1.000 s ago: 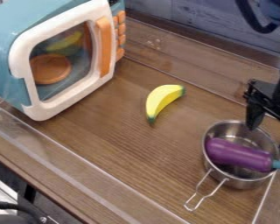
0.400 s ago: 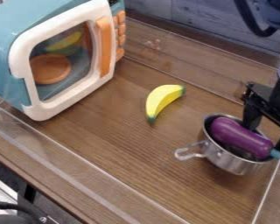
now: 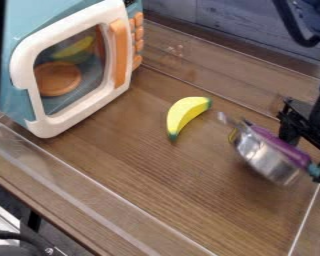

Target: Remove the banana from inside the silver pot and put it on the table

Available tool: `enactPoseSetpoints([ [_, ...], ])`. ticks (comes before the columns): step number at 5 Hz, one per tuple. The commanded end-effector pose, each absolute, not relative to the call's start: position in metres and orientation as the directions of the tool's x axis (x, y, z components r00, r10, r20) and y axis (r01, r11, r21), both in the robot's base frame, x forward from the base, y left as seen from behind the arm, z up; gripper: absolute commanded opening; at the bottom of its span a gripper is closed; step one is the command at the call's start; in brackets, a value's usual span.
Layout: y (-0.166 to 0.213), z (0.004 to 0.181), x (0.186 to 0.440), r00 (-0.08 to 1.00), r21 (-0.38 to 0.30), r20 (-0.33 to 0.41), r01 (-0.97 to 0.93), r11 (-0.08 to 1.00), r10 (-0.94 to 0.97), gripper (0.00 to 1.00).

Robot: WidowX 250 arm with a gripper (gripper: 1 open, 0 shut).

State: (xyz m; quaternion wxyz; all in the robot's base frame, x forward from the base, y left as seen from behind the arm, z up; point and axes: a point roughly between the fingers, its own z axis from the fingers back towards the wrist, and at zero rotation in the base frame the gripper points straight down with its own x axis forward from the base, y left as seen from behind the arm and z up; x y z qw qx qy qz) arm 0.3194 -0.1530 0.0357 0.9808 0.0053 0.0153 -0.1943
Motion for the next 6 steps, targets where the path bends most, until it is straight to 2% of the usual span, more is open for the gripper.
enactPoseSetpoints([
  [1,-0.147,0.053,0.334,0.901,0.010,0.011,0.434,0.901,-0.434,1.00],
  [2,-0.137,0.056,0.342,0.871,0.018,0.005,0.491,0.871,-0.491,1.00],
  [4,-0.150,0.046,0.339,0.743,0.029,-0.018,0.670,0.742,-0.669,1.00],
  [6,-0.142,0.054,0.330,0.663,0.030,-0.058,0.748,0.663,-0.746,1.00],
])
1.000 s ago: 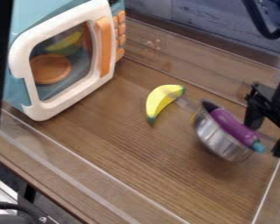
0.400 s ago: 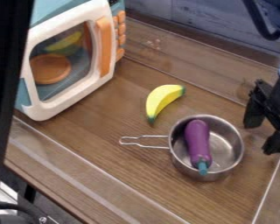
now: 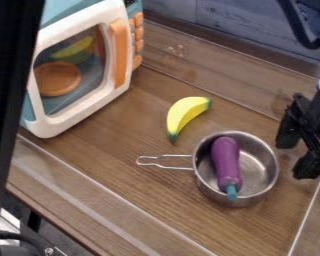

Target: Remove the banana from inside the silver pot and put it on the table

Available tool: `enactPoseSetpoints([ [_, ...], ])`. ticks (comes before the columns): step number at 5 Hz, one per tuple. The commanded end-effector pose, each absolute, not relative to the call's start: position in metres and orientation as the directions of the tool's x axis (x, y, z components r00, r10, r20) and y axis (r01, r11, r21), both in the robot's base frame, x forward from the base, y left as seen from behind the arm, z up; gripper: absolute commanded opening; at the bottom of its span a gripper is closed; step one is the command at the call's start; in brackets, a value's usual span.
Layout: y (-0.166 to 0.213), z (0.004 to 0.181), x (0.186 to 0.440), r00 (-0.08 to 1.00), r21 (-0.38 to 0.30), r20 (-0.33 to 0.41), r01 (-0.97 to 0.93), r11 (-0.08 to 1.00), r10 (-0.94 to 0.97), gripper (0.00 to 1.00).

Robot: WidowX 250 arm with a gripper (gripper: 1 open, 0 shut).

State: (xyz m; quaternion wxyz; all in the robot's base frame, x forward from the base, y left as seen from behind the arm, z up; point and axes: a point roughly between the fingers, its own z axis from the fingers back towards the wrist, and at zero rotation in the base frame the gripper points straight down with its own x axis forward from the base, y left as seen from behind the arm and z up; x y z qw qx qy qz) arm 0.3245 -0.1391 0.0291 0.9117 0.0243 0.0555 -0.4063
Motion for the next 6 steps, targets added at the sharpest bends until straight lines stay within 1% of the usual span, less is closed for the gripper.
enactPoseSetpoints([
  [1,-0.143,0.047,0.331,0.656,0.029,-0.077,0.754,0.656,-0.751,1.00],
  [2,-0.145,0.041,0.331,0.651,0.026,-0.094,0.758,0.652,-0.753,1.00],
  [4,-0.146,0.035,0.328,0.581,0.023,-0.126,0.812,0.583,-0.804,1.00],
  [6,-0.122,0.030,0.331,0.649,0.015,-0.153,0.755,0.655,-0.745,1.00],
])
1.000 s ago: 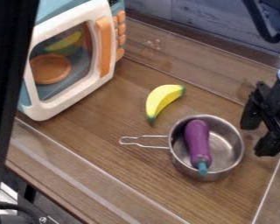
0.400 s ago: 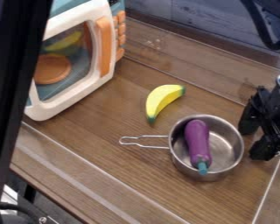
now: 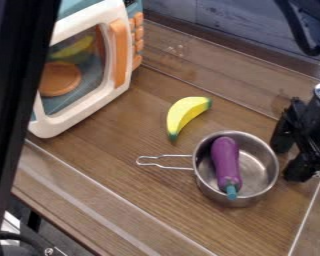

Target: Remove the banana from inside the silver pot and put it on the table

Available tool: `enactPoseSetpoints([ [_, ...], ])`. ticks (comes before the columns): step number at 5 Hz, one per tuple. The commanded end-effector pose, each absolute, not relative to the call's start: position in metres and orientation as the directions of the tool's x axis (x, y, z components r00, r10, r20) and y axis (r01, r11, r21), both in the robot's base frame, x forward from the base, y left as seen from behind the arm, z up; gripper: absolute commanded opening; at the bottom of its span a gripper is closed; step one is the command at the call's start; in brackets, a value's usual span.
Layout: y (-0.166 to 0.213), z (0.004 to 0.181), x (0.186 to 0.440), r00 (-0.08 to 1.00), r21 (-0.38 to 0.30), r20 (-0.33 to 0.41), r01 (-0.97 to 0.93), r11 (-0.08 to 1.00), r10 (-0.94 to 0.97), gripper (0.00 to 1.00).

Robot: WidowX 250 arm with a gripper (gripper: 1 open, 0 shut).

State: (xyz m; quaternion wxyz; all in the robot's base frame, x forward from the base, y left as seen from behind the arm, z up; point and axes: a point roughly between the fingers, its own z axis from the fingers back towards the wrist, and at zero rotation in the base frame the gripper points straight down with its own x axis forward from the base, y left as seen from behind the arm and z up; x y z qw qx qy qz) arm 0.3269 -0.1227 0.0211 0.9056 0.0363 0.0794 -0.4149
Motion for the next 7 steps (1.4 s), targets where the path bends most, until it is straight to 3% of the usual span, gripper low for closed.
enactPoseSetpoints([
  [1,-0.117,0.028,0.329,0.674,0.013,-0.167,0.731,0.682,-0.719,1.00],
  [2,-0.113,0.027,0.328,0.698,0.014,-0.178,0.707,0.707,-0.694,1.00],
  [3,-0.114,0.037,0.325,0.736,0.028,-0.156,0.670,0.741,-0.659,1.00],
  [5,-0.114,0.067,0.328,0.766,0.055,-0.118,0.640,0.766,-0.632,1.00],
  [7,-0.090,0.090,0.325,0.821,0.074,-0.089,0.570,0.818,-0.564,1.00],
])
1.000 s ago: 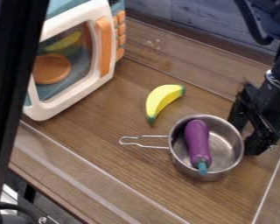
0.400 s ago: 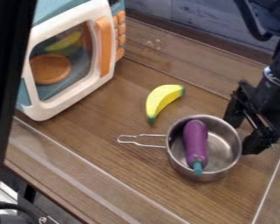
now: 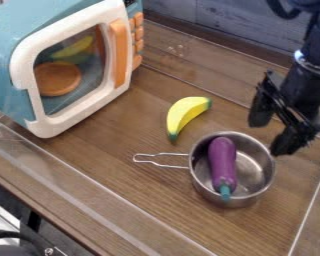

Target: Remove the banana from inside the silver pot and put it on the table

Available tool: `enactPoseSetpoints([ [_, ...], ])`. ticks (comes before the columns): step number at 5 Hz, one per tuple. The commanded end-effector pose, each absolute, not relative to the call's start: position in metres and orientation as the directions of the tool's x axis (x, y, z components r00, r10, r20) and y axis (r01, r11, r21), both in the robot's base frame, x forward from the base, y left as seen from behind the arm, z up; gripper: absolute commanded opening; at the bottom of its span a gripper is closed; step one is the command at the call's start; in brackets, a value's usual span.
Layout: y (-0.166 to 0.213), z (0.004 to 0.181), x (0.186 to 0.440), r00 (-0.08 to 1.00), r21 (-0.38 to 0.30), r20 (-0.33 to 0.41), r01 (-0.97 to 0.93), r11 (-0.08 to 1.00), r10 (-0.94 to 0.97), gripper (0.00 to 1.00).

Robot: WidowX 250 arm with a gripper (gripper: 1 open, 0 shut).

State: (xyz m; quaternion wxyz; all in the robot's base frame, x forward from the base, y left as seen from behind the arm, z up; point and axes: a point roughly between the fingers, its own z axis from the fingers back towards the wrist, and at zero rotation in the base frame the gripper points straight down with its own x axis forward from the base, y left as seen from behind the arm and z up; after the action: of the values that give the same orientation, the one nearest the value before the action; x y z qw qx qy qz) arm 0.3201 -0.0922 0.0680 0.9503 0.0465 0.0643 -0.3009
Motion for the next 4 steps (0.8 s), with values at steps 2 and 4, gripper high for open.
enactPoseSetpoints([
  [2,-0.046,0.129,0.319,0.829,0.103,-0.056,0.559,0.823,-0.557,1.00],
  [4,-0.013,0.139,0.304,0.824,0.117,-0.016,0.564,0.818,-0.566,1.00],
])
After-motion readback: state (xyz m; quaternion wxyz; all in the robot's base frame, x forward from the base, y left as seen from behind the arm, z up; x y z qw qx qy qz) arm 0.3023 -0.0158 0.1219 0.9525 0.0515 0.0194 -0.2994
